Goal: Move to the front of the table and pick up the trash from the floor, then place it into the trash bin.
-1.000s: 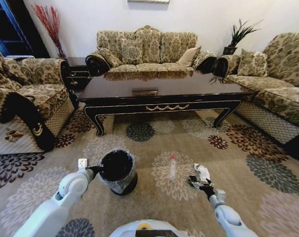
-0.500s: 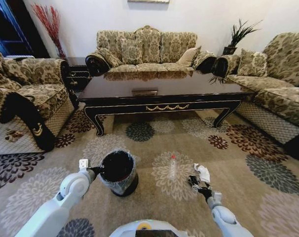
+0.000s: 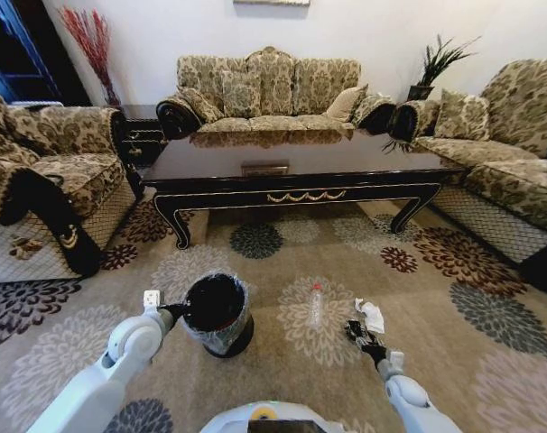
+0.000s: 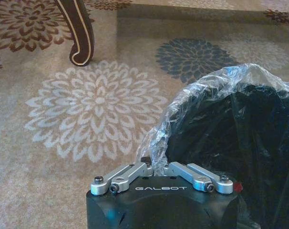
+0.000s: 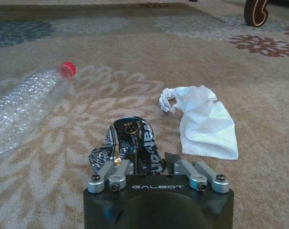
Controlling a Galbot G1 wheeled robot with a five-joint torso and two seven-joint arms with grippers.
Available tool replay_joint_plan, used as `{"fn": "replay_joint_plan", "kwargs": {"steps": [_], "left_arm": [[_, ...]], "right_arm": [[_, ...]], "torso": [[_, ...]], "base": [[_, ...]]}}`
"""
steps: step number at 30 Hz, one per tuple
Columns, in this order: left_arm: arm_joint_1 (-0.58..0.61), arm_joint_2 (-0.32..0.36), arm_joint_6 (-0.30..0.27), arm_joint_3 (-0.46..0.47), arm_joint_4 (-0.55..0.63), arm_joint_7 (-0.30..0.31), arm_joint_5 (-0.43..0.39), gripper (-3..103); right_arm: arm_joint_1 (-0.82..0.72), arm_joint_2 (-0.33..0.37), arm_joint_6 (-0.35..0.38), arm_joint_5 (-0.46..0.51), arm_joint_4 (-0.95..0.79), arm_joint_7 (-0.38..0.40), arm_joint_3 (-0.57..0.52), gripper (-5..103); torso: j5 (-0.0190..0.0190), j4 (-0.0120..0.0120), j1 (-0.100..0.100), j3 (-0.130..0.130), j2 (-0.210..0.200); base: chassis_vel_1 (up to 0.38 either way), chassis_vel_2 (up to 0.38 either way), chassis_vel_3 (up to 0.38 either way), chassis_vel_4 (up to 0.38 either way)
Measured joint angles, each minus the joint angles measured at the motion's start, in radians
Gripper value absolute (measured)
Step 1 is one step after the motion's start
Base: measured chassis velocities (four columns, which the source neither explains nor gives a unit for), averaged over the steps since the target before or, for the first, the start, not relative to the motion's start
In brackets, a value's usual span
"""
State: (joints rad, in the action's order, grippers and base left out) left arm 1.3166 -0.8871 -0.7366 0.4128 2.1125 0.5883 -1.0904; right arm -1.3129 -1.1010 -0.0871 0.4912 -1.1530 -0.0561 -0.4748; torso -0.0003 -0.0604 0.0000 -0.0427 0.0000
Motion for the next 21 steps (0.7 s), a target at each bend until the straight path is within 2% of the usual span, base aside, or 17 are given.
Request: {"fn": "replay_joint_plan", "kwargs": {"steps": [1, 4, 6, 9, 10, 15, 21], "left_arm": [[0.000, 0.000, 0.000, 0.000, 0.000, 0.000, 0.000, 3], [0.000, 0.004, 0.000, 0.000, 0.002, 0.000, 0.002, 3], [0.000, 0.007, 0.000, -0.001, 0.004, 0.000, 0.002, 3], [-0.004, 0.016, 0.000, -0.007, 0.009, -0.001, 0.000, 3], [-0.009, 0.024, 0.000, -0.013, 0.009, -0.003, -0.001, 3], [-0.039, 0.052, 0.000, -0.040, 0.005, -0.005, -0.001, 3], [-0.124, 0.077, 0.001, -0.117, -0.011, -0.004, -0.028, 3]], "right_arm": [[0.000, 0.000, 0.000, 0.000, 0.000, 0.000, 0.000, 35], [-0.007, -0.003, -0.002, -0.006, -0.009, 0.008, -0.004, 19], [-0.011, -0.003, -0.002, -0.006, -0.016, 0.009, -0.006, 19], [-0.029, 0.001, 0.005, 0.003, -0.054, 0.015, -0.013, 3], [-0.040, 0.004, 0.015, 0.019, -0.085, 0.023, -0.017, 2], [-0.073, 0.025, 0.045, 0.059, -0.184, 0.044, -0.030, 0], [-0.155, 0.073, 0.067, 0.079, -0.357, 0.062, -0.073, 0]], "torso": [[0.0000, 0.0000, 0.000, 0.000, 0.000], [0.0002, 0.0002, 0.000, 0.000, 0.000], [0.0003, 0.0003, 0.000, 0.000, 0.000], [0.0003, 0.0002, 0.000, 0.000, 0.000], [0.0003, 0.0002, 0.000, 0.000, 0.000], [0.0004, 0.0004, 0.000, 0.000, 0.000], [0.0003, 0.0003, 0.000, 0.000, 0.000]], "base": [[0.000, 0.000, 0.000, 0.000], [0.000, 0.000, 0.000, 0.000], [0.000, 0.000, 0.000, 0.000], [0.000, 0.000, 0.000, 0.000], [0.000, 0.000, 0.000, 0.000], [0.000, 0.000, 0.000, 0.000], [0.000, 0.000, 0.000, 0.000]]}}
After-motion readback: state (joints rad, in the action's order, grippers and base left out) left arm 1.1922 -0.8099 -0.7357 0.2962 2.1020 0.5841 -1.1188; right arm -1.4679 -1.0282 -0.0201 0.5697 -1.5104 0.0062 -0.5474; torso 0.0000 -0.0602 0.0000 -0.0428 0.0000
